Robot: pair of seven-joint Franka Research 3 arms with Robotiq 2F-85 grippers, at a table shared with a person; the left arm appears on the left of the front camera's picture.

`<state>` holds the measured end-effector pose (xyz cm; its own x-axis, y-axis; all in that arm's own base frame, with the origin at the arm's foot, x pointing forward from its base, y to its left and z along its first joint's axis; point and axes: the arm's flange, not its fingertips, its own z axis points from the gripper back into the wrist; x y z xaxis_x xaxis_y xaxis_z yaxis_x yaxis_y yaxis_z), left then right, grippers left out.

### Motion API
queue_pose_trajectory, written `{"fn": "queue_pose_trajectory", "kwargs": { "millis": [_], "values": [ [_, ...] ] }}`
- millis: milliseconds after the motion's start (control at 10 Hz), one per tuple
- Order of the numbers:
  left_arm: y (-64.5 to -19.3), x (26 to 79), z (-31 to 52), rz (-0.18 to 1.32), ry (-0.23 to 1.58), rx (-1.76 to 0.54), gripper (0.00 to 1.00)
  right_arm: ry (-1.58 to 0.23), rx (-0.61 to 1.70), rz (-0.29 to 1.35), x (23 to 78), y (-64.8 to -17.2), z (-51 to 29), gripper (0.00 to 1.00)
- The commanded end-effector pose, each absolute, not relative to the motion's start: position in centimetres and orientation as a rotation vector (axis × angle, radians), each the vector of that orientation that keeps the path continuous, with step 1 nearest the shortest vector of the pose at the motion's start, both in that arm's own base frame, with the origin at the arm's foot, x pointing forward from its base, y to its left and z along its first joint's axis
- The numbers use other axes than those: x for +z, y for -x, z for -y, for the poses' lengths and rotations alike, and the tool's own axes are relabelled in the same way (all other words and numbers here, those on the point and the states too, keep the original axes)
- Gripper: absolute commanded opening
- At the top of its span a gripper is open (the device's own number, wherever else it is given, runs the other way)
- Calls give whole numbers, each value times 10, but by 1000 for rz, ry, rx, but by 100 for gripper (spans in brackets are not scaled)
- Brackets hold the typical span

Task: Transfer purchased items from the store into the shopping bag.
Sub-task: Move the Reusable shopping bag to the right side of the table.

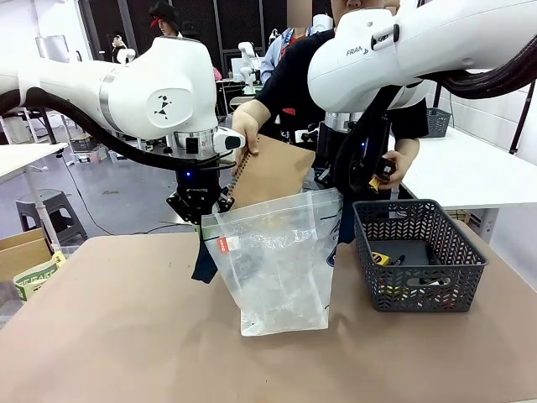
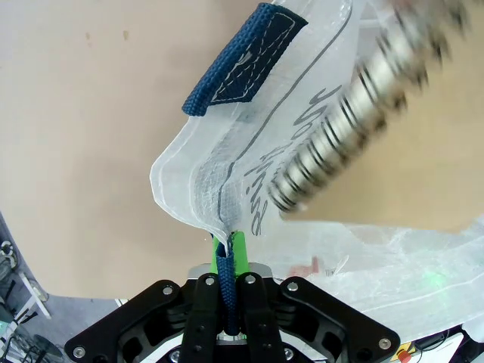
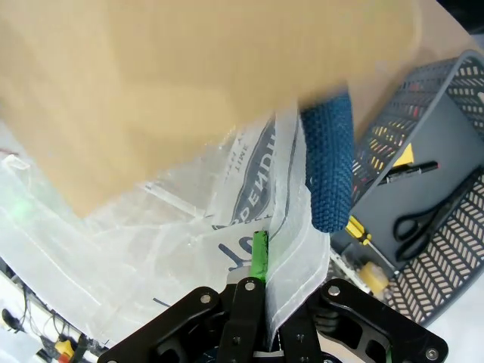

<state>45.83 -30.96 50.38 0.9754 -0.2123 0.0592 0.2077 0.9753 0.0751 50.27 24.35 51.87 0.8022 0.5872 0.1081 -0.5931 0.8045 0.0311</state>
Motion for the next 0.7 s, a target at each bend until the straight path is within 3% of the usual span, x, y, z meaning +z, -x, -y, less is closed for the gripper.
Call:
{"fn": "queue_pose_trajectory", "kwargs": {
  "millis": [0,600],
  "values": [
    [-458,506,307,69,-70,-201,0,-63,627,88,518,-503,-240,0],
    [-458,506,307,69,-70,-201,0,-63,627,88,518,-503,-240,0]
  ]
}}
